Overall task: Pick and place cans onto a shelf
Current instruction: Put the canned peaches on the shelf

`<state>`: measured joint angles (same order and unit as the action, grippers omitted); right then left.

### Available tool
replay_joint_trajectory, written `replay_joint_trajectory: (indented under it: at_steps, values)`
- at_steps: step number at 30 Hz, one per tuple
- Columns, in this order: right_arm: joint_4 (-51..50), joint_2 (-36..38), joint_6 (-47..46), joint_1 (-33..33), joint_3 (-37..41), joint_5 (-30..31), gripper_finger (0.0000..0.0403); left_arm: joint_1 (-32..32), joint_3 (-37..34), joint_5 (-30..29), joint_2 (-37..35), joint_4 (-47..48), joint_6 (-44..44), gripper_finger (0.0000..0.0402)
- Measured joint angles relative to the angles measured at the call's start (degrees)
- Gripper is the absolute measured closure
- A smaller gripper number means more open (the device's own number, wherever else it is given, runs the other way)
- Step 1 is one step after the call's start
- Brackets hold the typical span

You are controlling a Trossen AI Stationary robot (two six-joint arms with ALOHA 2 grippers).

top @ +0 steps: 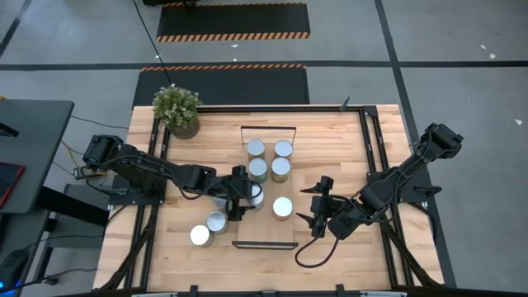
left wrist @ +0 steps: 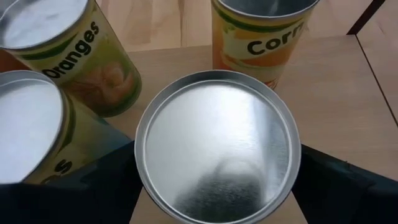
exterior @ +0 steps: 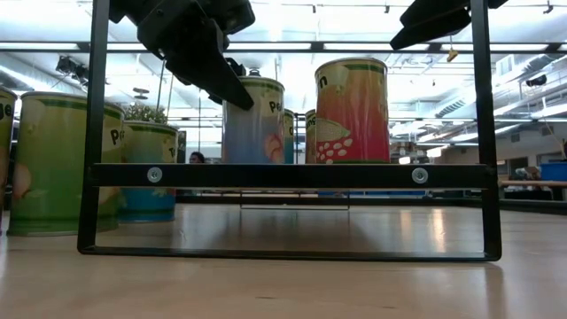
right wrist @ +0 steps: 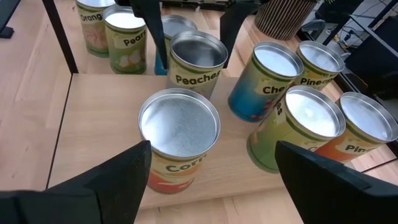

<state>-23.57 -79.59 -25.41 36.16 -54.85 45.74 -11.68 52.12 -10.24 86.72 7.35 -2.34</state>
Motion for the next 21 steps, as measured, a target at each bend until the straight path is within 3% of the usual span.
replay_joint_trajectory:
  at_steps: [16,21]
  values:
    - [0.9,0.0,1.0,0.0,0.0,0.0,0.0053,-0.1,0.0,-0.1,0.0,-1.7,0.0,0.0042]
    - [0.9,0.0,1.2,0.0,0.0,0.0,0.0053,0.0,0.0,-3.5,0.0,-2.9,-0.3,0.0042]
